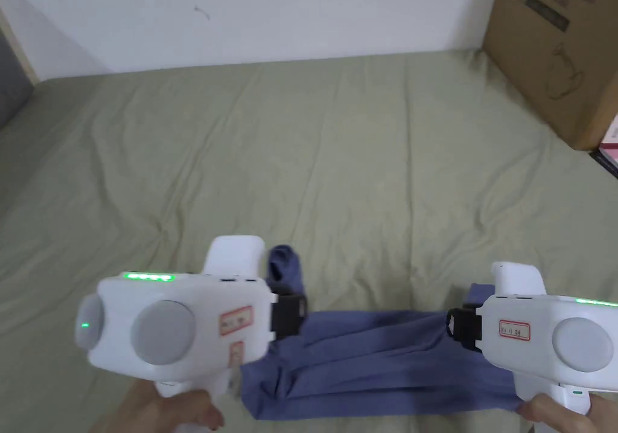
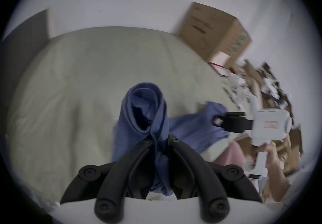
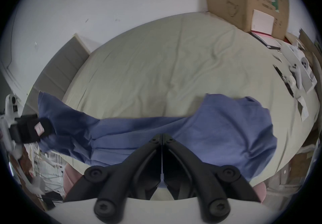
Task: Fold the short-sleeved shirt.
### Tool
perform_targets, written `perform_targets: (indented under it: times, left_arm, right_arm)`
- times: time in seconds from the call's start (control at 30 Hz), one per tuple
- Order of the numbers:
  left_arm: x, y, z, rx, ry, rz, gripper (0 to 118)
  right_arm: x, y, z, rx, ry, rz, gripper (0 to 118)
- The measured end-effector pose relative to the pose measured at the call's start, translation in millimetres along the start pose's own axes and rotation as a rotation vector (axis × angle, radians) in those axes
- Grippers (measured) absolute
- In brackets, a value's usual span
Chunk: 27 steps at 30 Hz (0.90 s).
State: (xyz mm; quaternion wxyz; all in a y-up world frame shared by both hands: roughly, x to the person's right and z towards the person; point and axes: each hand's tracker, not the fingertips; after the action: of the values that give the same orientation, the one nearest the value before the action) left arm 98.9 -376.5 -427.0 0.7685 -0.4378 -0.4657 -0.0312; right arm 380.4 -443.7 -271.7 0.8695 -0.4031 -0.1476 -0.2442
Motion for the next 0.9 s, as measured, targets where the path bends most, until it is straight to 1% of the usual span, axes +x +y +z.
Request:
perform_targets:
  times: [0.07, 0.1, 0.17, 0.2, 0.23, 0.27, 0.3, 0.33, 0.37, 0.43, 0.47, 0.5, 0.53, 0.57, 0.6, 0.63, 0.73, 0.9]
  left_arm:
    - [25, 0, -35, -0.048, -0.083, -0.020, 12]
    - [34, -2, -51, -0.083, -0.061, -0.032, 12]
    - [50, -7, -89, -0.121, -0.075, -0.073, 12]
    - [55, -10, -103, -0.149, -0.089, -0.090, 18]
    - [57, -14, -115, -0.182, -0.117, -0.088, 33]
    - [55, -18, -126, -0.218, -0.162, -0.067, 68]
    - [56, -20, -132, -0.261, -0.148, -0.052, 99]
    - [55, -21, -136, -0.292, -0.118, -0.029, 115]
    - [49, -22, -132, -0.263, -0.127, -0.011, 116]
    - [33, -15, -118, -0.170, -0.134, 0.066, 103]
    - [22, -12, -112, -0.152, -0.115, 0.117, 86]
    - [14, -10, -107, -0.132, -0.084, 0.152, 63]
    - [5, -7, -100, -0.104, -0.042, 0.176, 32]
    - [-1, -8, -97, -0.085, 0.004, 0.170, 3]
    - [-6, -11, -96, -0.072, 0.053, 0.160, 3]
    - [-10, -14, -96, -0.070, 0.069, 0.168, 3]
    - [-7, -24, -111, -0.172, -0.002, 0.197, 3]
    - [36, -40, -144, -0.245, -0.085, 0.118, 3]
  right_arm:
    - [13, -2, 7, 0.008, -0.015, -0.015, 0]
    - [18, -3, 9, 0.011, -0.023, -0.019, 0]
    - [31, -8, 13, 0.012, -0.050, -0.029, 0]
    - [34, -11, 14, 0.010, -0.065, -0.039, 0]
    - [40, -13, 14, 0.003, -0.070, -0.053, 0]
    - [46, -16, 15, -0.002, -0.072, -0.075, 0]
    - [51, -19, 15, -0.004, -0.072, -0.095, 0]
    - [57, -20, 15, -0.007, -0.073, -0.117, 0]
    - [60, -23, 16, -0.006, -0.070, -0.129, 0]
    - [63, -26, 20, 0.001, -0.073, -0.141, 0]
    - [64, -26, 20, 0.006, -0.075, -0.146, 0]
    - [63, -26, 22, 0.012, -0.075, -0.148, 0]
    - [62, -26, 24, 0.020, -0.071, -0.149, 0]
    - [61, -26, 25, 0.027, -0.065, -0.152, 0]
    - [60, -25, 26, 0.032, -0.055, -0.158, 0]
    - [59, -23, 27, 0.040, -0.042, -0.162, 0]
    - [54, -19, 28, 0.053, -0.028, -0.155, 0]
    - [53, -18, 24, 0.052, -0.018, -0.159, 0]
